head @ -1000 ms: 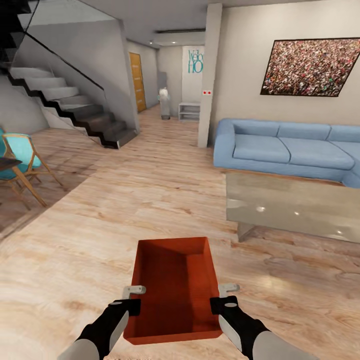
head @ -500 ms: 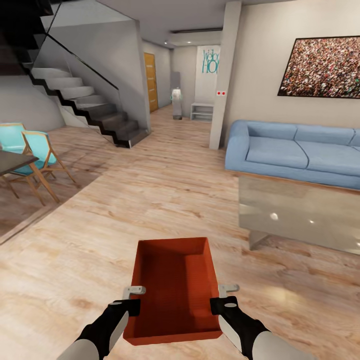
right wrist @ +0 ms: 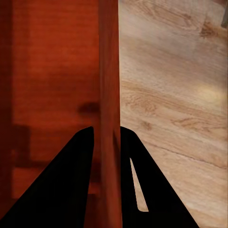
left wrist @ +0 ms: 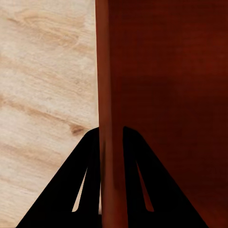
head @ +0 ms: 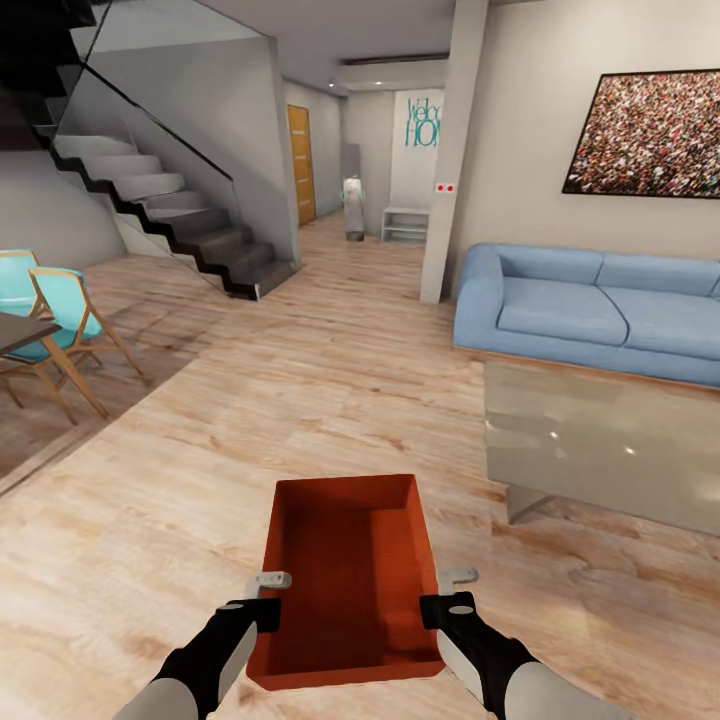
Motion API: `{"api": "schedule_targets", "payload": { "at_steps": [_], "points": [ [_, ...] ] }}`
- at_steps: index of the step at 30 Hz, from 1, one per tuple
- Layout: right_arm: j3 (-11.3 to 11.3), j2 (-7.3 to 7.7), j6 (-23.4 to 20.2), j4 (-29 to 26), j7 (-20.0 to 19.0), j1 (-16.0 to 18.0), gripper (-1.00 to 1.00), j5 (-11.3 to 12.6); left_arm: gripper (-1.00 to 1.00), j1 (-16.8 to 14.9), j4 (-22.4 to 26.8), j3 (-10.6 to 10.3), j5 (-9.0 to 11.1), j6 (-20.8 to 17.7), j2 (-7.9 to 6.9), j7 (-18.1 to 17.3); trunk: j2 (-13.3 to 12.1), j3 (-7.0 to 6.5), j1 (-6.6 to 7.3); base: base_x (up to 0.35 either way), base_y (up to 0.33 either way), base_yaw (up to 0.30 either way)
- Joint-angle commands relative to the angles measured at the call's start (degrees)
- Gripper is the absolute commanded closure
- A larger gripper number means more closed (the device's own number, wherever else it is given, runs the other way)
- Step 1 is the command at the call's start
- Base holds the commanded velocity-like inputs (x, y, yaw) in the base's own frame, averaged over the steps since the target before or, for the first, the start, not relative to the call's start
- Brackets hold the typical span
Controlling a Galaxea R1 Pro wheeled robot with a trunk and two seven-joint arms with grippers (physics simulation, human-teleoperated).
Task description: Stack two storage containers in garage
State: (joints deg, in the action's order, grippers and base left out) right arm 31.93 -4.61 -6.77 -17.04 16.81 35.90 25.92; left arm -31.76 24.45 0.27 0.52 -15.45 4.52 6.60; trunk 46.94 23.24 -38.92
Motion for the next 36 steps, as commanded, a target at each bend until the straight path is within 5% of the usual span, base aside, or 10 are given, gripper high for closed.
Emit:
{"api": "schedule_targets", "payload": {
  "at_steps": [1, 36],
  "points": [
    [0.46, 0.39, -0.4, 1.02, 1.03, 0.04, 1.0, 0.18, 1.0, -0.02, 0.25, 0.17, -1.49, -0.46, -0.04, 0.67, 0.05, 0.06, -0.04, 0.323, 0.0, 0.0],
    [0.5, 0.46, -0.35, 1.04, 0.95, 0.04, 1.0, 0.18, 1.0, -0.02, 0.25, 0.17, -1.49, -0.46, -0.04, 0.62, 0.05, 0.06, -0.04, 0.323, 0.0, 0.0]
  ]
}}
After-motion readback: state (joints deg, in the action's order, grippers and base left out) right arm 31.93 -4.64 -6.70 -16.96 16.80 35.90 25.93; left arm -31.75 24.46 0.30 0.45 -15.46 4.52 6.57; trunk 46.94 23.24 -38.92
